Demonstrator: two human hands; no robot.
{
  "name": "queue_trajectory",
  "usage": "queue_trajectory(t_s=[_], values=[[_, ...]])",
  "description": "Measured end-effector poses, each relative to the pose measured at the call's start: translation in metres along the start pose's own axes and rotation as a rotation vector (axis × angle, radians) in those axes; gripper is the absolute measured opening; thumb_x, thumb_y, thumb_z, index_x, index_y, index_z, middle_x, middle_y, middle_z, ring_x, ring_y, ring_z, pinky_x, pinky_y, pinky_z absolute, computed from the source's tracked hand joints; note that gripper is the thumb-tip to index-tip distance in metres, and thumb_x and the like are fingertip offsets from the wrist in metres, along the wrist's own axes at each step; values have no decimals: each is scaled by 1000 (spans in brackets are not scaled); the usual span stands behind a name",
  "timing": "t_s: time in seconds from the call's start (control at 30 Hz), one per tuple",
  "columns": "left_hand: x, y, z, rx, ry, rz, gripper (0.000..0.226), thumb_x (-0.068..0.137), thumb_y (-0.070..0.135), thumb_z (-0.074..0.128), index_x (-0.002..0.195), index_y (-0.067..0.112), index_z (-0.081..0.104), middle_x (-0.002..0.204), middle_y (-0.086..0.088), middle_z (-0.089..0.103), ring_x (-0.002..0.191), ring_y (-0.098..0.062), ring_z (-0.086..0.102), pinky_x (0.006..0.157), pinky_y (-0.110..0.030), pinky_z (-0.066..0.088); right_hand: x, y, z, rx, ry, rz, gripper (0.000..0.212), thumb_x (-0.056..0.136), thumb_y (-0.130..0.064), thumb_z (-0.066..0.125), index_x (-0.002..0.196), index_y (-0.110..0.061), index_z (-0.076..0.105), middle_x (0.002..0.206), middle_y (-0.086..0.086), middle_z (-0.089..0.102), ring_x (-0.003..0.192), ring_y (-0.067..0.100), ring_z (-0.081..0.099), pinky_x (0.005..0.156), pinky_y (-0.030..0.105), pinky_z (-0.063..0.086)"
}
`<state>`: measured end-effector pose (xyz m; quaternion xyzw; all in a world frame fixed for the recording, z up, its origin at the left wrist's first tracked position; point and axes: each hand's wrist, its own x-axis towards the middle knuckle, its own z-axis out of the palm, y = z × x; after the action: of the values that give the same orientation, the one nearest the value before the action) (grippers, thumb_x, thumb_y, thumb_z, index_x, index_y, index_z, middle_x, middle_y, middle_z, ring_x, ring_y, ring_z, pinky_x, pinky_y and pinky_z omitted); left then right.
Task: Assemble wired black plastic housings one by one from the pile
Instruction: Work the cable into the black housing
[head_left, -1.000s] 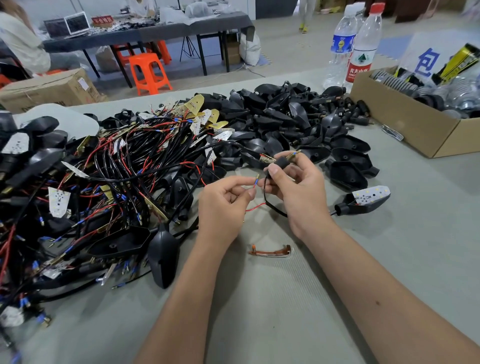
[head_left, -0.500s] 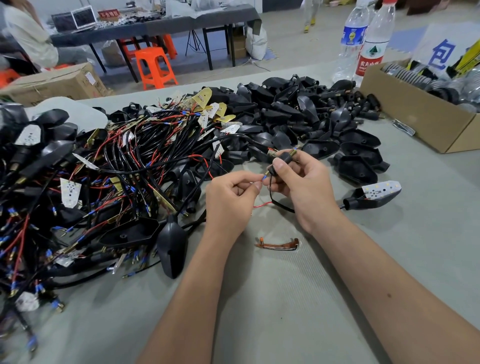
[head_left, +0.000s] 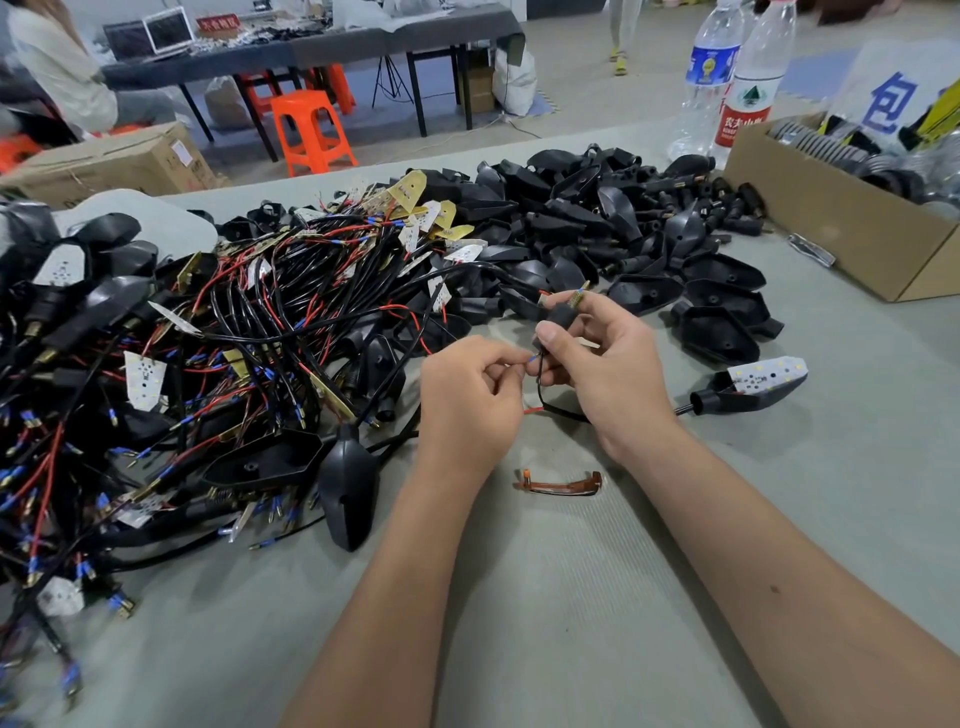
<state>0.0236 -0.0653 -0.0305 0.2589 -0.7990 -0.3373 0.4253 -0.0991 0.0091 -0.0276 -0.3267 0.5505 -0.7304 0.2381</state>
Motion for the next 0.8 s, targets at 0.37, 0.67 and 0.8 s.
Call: queue_trajectory(t_s=[0.37,0.67,0.8], values=[[3,8,2,-235,2,-280,14,91,4,73,84,17,75,76,5,72,71,-9,65,72,-27,54,-3,-4,1,-15,6,-32,19,92,-9,74,110,-16,71,78,24,66,76,22,68,65,27,55],[2,14,-2,-470,18,-406,15,96,0,64,100,8,75,87,-6,79,77,-12,72,69,-21,55,-2,-4,-1,96,23,-9,15,96,-6,70,110,-9,67,80,26,66,71,20,66,63,28,57],[3,14,-3,-456,48,-459,10,95,3,68,99,8,75,87,-11,78,73,-13,70,71,-24,59,-2,-5,-1,118,75,-28,13,96,-4,69,106,-11,67,85,30,69,68,20,65,63,28,57]])
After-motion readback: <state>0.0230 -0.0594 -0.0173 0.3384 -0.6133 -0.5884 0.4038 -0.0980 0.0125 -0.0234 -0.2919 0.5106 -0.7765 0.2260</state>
